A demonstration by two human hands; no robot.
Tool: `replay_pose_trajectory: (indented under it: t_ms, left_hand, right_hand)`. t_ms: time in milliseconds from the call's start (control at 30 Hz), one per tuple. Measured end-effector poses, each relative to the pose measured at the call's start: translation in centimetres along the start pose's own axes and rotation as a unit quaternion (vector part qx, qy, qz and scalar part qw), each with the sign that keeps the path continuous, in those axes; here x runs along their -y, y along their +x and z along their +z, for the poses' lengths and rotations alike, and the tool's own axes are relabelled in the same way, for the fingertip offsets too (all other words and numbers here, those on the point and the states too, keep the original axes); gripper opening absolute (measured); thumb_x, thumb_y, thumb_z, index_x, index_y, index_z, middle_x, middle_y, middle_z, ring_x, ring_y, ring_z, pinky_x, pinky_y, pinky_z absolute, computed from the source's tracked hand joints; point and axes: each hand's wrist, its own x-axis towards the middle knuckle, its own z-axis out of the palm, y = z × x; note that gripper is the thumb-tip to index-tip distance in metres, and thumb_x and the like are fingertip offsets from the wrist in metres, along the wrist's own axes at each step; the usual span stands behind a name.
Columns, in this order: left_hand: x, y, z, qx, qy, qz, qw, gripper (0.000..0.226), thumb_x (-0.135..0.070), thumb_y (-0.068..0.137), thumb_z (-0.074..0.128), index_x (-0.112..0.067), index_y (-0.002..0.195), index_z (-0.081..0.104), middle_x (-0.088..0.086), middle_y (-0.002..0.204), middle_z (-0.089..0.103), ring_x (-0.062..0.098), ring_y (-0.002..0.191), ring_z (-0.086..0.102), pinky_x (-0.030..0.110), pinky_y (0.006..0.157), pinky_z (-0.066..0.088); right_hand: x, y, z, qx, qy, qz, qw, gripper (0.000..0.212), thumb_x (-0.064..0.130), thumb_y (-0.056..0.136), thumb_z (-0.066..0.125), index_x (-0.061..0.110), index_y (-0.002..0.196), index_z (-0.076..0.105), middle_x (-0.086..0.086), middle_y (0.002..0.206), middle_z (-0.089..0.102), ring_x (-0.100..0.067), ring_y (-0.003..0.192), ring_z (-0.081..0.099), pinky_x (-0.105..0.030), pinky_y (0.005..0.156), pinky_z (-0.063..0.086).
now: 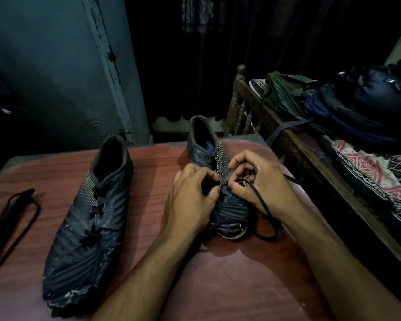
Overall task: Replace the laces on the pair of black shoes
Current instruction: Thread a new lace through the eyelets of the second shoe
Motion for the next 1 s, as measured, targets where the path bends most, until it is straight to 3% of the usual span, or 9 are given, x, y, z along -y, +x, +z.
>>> replay_pose_trajectory:
  t_ms: [200,367,500,600,700,833,1000]
  left_hand:
    - [-0.1,-0.3,0.0,-0.005,0.007,0.013,1.000,0.019,-0.025,0.084,0.078,-0.034,0.098,0.068,-0.020,0.098,0.048,0.007,0.100,0.046,0.021,0.084,0.035]
    - [-0.4,-0.3,0.3,-0.002,0.013,0.025,1.000,0.018,-0.027,0.085,0.079,-0.032,0.099,0.069,-0.020,0.098,0.049,0.007,0.099,0.046,0.023,0.085,0.038]
    - [-0.2,-0.1,0.4,0.003,0.015,0.028,0.999,0.016,-0.031,0.086,0.077,-0.034,0.101,0.071,-0.018,0.097,0.049,0.011,0.100,0.049,0.029,0.085,0.044]
    - [-0.1,0.0,0.5,0.010,0.012,0.036,0.999,0.014,-0.031,0.087,0.076,-0.033,0.100,0.075,-0.017,0.092,0.048,0.012,0.097,0.049,0.024,0.081,0.042]
    - [0.0,-0.1,0.4,0.012,0.004,0.039,0.999,0.012,-0.031,0.087,0.077,-0.033,0.098,0.076,-0.021,0.090,0.047,0.010,0.095,0.049,0.011,0.076,0.034]
    - [-0.1,-0.1,0.2,0.016,-0.006,0.036,0.999,0.010,-0.031,0.087,0.077,-0.034,0.097,0.078,-0.020,0.087,0.048,0.008,0.093,0.049,0.011,0.075,0.033]
    - [-0.2,-0.1,0.1,0.025,-0.005,0.033,0.999,0.005,-0.033,0.090,0.073,-0.035,0.094,0.075,-0.019,0.089,0.047,0.007,0.093,0.047,0.016,0.076,0.034]
  right_hand:
    - [0.2,0.0,-0.1,-0.013,0.018,0.040,0.999,0.027,0.009,0.077,0.077,0.026,0.092,0.063,0.003,0.077,0.073,-0.032,0.069,0.068,-0.050,0.069,0.057]
    - [0.2,-0.1,0.9,-0.045,0.034,0.095,0.994,0.024,0.009,0.077,0.078,0.026,0.084,0.064,-0.004,0.072,0.071,-0.020,0.067,0.066,-0.040,0.067,0.054]
    - [0.4,-0.2,0.7,-0.040,0.014,0.102,0.994,0.021,0.016,0.078,0.081,0.026,0.086,0.064,0.001,0.071,0.071,-0.006,0.059,0.062,-0.031,0.061,0.048]
    - [0.6,-0.2,0.0,-0.032,0.022,0.107,0.993,0.022,0.021,0.077,0.088,0.024,0.084,0.067,0.003,0.070,0.073,-0.004,0.061,0.065,-0.028,0.063,0.050]
    - [0.3,-0.1,-0.4,-0.031,0.039,0.105,0.993,0.023,0.021,0.072,0.092,0.020,0.075,0.070,-0.001,0.067,0.073,-0.012,0.062,0.067,-0.036,0.064,0.054]
    - [0.0,0.0,-0.3,-0.025,0.057,0.095,0.994,0.021,0.022,0.069,0.094,0.019,0.071,0.073,-0.001,0.070,0.074,-0.027,0.071,0.072,-0.050,0.069,0.058]
    - [-0.4,0.1,0.0,-0.013,0.086,0.100,0.991,0.020,0.025,0.070,0.093,0.020,0.073,0.075,-0.001,0.070,0.074,-0.018,0.065,0.067,-0.047,0.066,0.057]
